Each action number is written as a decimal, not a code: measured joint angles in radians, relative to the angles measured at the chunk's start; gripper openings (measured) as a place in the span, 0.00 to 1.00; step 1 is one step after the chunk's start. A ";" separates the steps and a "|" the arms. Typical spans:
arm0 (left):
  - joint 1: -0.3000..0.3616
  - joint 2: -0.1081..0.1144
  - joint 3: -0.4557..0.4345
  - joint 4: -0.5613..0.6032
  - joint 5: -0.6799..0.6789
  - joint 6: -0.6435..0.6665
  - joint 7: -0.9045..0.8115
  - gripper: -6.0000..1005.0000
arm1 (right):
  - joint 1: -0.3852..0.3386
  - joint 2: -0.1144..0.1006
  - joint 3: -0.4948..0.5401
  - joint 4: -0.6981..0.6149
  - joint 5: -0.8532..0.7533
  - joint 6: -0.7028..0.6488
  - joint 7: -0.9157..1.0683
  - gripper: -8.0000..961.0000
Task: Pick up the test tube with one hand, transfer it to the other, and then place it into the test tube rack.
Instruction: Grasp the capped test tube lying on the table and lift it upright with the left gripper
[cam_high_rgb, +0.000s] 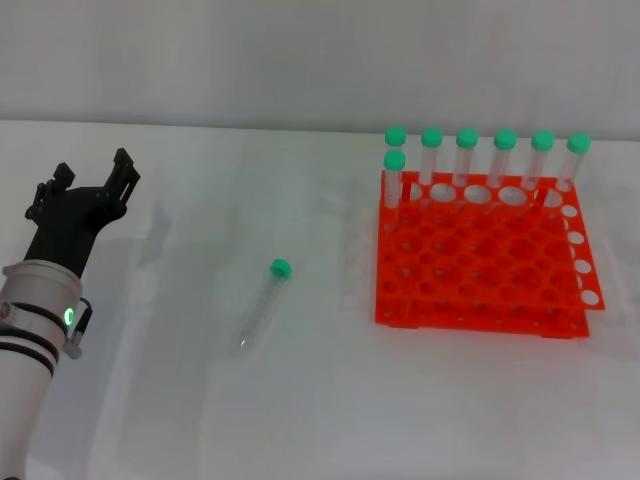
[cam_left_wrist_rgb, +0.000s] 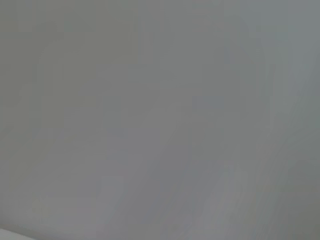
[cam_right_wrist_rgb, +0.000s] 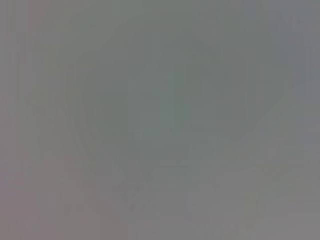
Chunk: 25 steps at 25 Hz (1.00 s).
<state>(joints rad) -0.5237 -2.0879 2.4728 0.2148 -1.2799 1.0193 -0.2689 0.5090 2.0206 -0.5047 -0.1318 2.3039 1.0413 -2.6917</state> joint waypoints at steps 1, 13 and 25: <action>0.000 0.000 0.000 0.000 -0.002 0.000 0.000 0.83 | -0.001 0.000 0.000 0.001 0.000 0.000 0.000 0.90; -0.027 0.017 0.004 -0.015 -0.033 -0.012 -0.214 0.83 | -0.028 -0.004 0.003 0.003 0.000 0.005 0.000 0.90; -0.147 0.180 0.029 -0.336 0.469 0.108 -1.169 0.82 | -0.039 -0.007 0.009 -0.010 0.002 0.011 -0.008 0.89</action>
<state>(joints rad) -0.6702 -1.9074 2.5019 -0.1209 -0.8107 1.1276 -1.4375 0.4698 2.0132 -0.4959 -0.1422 2.3063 1.0525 -2.6993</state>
